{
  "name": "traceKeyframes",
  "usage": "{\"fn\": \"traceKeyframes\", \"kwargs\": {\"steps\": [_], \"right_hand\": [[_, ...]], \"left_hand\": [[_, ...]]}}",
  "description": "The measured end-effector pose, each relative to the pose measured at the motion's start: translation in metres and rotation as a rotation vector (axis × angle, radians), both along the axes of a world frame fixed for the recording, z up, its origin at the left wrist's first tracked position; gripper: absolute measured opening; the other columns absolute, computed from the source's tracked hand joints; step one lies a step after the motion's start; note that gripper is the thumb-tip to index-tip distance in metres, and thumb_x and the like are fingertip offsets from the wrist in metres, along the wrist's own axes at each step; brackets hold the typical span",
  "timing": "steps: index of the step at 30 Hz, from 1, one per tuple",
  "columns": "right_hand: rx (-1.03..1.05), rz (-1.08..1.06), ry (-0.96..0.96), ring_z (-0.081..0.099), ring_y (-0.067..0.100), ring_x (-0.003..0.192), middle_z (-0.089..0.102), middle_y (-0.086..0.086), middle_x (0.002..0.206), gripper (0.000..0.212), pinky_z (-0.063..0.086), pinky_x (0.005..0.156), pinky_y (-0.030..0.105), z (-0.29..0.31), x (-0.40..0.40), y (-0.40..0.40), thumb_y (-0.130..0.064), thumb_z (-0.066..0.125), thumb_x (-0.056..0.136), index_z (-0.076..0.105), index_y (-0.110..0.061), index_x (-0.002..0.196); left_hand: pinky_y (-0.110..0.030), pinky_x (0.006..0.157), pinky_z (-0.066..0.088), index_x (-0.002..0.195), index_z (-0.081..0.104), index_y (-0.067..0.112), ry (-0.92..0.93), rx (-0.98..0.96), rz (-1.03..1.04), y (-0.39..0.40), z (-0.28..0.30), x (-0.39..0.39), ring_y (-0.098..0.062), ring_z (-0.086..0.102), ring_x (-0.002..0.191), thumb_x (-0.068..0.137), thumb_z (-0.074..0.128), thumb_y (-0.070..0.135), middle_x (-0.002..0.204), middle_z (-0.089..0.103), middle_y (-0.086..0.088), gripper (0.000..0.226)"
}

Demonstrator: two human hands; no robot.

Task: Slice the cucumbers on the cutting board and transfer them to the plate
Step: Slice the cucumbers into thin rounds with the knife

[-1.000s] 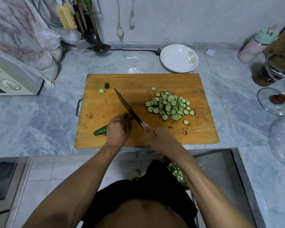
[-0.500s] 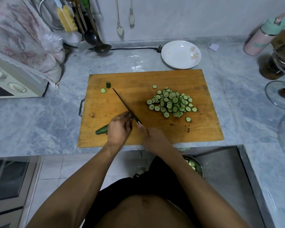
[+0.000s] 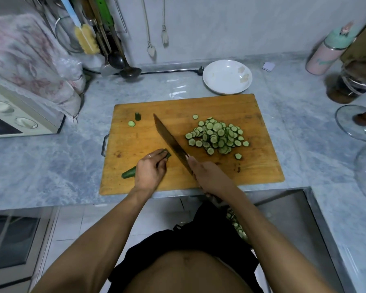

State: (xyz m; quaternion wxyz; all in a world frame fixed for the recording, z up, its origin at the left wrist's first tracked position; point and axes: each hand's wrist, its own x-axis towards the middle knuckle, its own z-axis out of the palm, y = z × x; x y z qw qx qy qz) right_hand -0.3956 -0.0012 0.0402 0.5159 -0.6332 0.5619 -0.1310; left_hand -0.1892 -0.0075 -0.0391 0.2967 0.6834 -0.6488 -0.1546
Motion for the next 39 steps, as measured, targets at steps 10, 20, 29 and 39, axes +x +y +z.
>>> {"fn": "traceKeyframes", "kwargs": {"steps": [10,20,29,39], "right_hand": [[-0.115,0.178,0.162,0.046,0.017,0.055,0.045,0.007,0.058,0.063,0.028,0.049,0.028,0.015,0.01,0.015,-0.052,0.022,0.104,0.04,-0.012,0.059],[-0.054,0.146,0.151,0.049,0.015,0.054,0.049,0.004,0.057,0.068,0.034,0.051,0.028,0.012,0.021,0.012,-0.056,0.018,0.103,0.045,-0.012,0.059],[-0.068,0.118,0.192,0.052,0.022,0.07,0.051,0.002,0.063,0.067,0.034,0.07,0.03,-0.018,0.04,0.009,-0.057,0.016,0.103,0.049,-0.014,0.063],[-0.009,-0.015,0.076,0.05,0.018,0.046,0.052,0.007,0.054,0.071,0.04,0.051,0.028,-0.003,0.02,0.0,-0.062,0.021,0.1,0.049,-0.012,0.059]], "left_hand": [[-0.026,0.086,0.049,0.111,0.072,0.008,-0.077,-0.033,-0.044,0.0,-0.003,-0.001,-0.028,0.066,0.1,0.083,0.064,0.004,0.117,0.069,-0.009,0.029],[-0.03,0.086,0.053,0.113,0.071,0.007,-0.09,-0.017,-0.05,-0.002,-0.008,-0.002,-0.026,0.064,0.105,0.083,0.06,0.003,0.118,0.068,-0.008,0.033],[-0.033,0.083,0.055,0.108,0.073,0.004,-0.078,-0.029,-0.049,0.0,-0.004,-0.002,-0.028,0.066,0.101,0.081,0.058,0.004,0.114,0.07,-0.009,0.031],[-0.022,0.09,0.048,0.104,0.075,0.008,-0.078,-0.09,-0.087,0.002,0.002,0.007,-0.022,0.069,0.095,0.083,0.073,0.006,0.111,0.071,-0.007,0.021]]}}
